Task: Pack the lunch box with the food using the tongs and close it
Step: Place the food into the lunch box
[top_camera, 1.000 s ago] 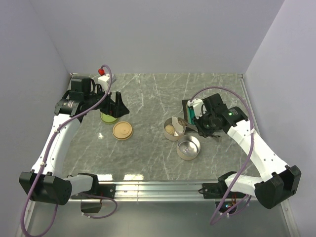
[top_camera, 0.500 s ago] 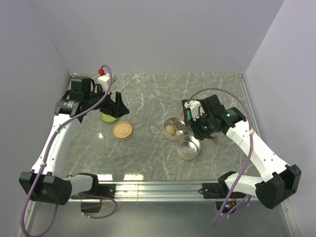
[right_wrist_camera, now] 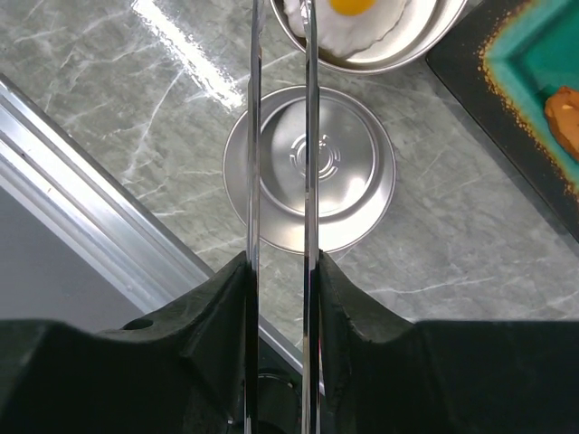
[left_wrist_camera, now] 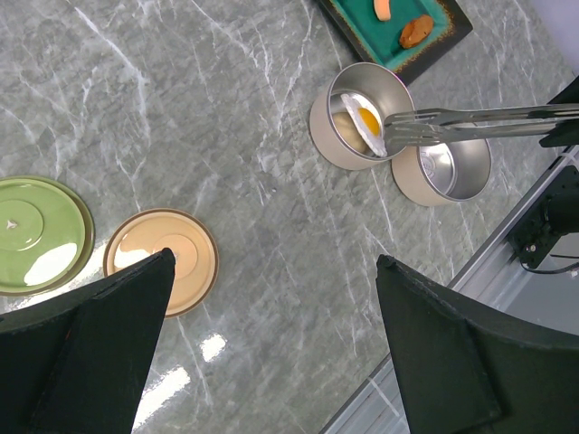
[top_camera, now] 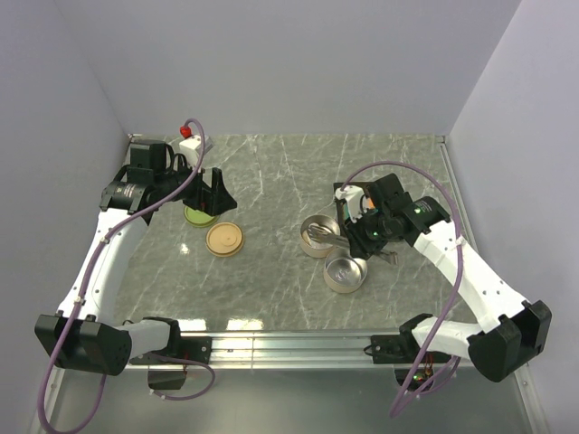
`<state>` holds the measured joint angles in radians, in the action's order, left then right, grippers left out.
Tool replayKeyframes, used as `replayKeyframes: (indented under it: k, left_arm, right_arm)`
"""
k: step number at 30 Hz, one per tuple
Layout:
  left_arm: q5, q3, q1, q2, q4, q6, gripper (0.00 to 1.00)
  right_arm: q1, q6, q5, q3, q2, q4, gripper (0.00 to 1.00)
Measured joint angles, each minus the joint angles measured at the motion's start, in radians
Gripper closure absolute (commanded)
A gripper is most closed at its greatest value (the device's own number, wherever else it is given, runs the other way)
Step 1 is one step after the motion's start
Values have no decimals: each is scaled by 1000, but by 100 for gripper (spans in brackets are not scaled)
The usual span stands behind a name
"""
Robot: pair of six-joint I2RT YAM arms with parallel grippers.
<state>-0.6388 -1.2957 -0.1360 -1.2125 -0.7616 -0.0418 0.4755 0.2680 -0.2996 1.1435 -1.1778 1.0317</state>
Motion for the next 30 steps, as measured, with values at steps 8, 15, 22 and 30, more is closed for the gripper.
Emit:
replayKeyframes:
  k: [8, 15, 22, 30]
  left_arm:
    - [0, 0, 0, 0, 0, 0, 1]
    - [2, 0, 0, 0, 0, 0, 1]
    - [8, 0, 0, 0, -1, -1, 1]
    - [8, 0, 0, 0, -1, -1, 1]
  right_arm:
    - [0, -4, -8, 0, -51, -34, 62]
    - [0, -21, 10, -1, -150, -93, 64]
    - [0, -32, 35, -29, -165, -112, 64]
    - [-23, -40, 13, -13, -92, -102, 56]
